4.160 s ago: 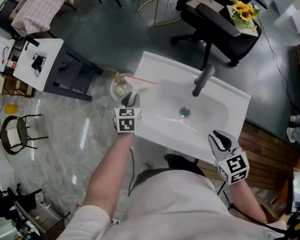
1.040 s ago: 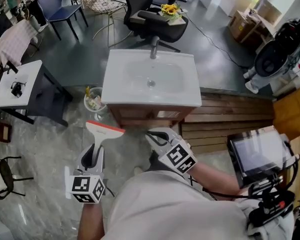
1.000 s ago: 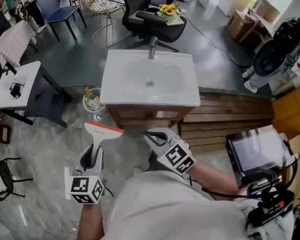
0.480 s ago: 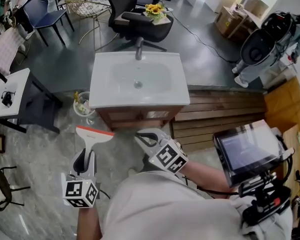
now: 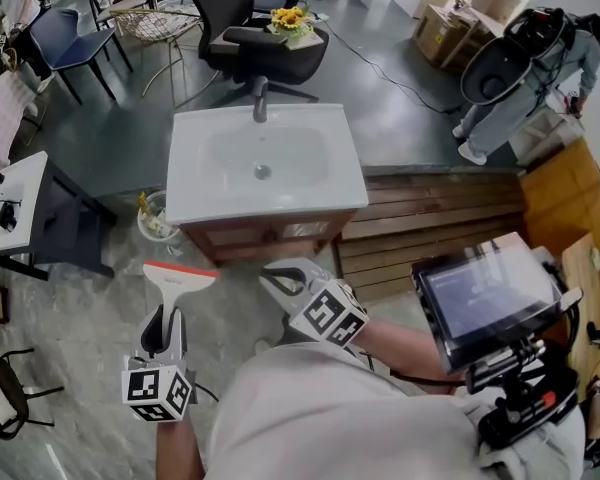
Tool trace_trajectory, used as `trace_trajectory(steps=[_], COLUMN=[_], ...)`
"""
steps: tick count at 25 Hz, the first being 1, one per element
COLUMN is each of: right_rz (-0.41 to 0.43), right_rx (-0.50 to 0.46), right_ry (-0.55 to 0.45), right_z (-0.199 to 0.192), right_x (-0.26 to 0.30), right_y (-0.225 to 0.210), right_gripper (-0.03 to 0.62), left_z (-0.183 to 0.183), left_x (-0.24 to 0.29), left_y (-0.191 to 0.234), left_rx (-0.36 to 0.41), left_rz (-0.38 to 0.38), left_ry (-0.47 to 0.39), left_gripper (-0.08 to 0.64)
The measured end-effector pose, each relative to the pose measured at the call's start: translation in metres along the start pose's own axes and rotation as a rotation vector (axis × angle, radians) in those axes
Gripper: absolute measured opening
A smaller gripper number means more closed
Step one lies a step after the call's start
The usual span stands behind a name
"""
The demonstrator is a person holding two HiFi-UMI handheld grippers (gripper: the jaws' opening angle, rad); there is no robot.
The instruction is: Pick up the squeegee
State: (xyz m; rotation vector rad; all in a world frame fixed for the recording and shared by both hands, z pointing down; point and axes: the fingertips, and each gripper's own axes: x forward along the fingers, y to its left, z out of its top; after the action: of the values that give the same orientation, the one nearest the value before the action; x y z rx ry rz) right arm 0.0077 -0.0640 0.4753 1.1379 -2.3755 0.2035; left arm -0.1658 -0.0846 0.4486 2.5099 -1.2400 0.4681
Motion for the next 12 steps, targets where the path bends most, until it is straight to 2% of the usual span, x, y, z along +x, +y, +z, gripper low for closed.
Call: trace_trajectory(steps=[12], right_rz=[-0.020], right_rx=[0.011], right_ry=[0.023], right_z=[-0.006], right_x=[0.002], right_y=[-0.016], right_gripper=[0.015], left_z=[0.004], left_x=[0.021], left_y=[0.001], left_rx=[0.003], left_rz=[-0.018], left_ry=[0.008], left_gripper=[0.104])
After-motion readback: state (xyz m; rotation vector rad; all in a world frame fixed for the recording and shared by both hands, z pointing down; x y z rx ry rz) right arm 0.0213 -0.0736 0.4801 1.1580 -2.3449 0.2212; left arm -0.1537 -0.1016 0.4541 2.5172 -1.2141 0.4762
